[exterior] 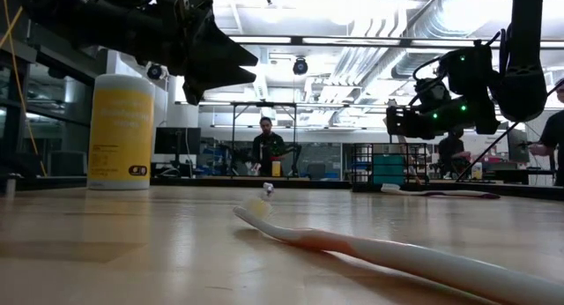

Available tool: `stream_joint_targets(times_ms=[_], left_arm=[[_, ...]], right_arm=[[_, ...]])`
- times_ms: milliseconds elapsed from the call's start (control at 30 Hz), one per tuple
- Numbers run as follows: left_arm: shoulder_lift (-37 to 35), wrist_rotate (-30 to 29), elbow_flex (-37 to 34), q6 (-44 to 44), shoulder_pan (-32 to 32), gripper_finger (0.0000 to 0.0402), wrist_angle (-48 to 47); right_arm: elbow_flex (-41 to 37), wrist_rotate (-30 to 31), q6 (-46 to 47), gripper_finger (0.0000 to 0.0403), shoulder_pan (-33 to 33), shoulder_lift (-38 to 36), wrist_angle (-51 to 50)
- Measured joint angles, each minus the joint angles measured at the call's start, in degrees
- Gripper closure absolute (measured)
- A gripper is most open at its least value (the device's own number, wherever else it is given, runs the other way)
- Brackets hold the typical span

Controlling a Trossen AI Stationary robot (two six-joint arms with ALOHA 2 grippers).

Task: Pick & Place toothbrushing station
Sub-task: Put the right orange toothbrush into the black wire organizer, then put the orange toothbrush into the black wire organizer

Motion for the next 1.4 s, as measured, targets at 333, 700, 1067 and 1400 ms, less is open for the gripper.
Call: stream_joint_targets(times_ms=[333,700,1067,1400], left_arm=[[0.01,0.0,0.0,0.02,0.0,0.026,-0.33],[0.0,0.0,0.0,0.02,0.0,0.026,-0.31],[0.0,-0.02,0.0,0.02,0.0,0.026,-2.19],[0.0,-0.02,0.0,0.03,0.0,0.026,-2.74]], right_arm=[[0.0,0.66,-0.86,0.0318,0.0,-0.02,-1.53],[0.0,0.68,-0.86,0.0269,0.0,-0.02,-1.56],[0.0,3.8,-4.14,0.0267,0.04,-0.02,0.52],[0.0,5.18,-4.29,0.0267,1.95,-0.02,0.66]])
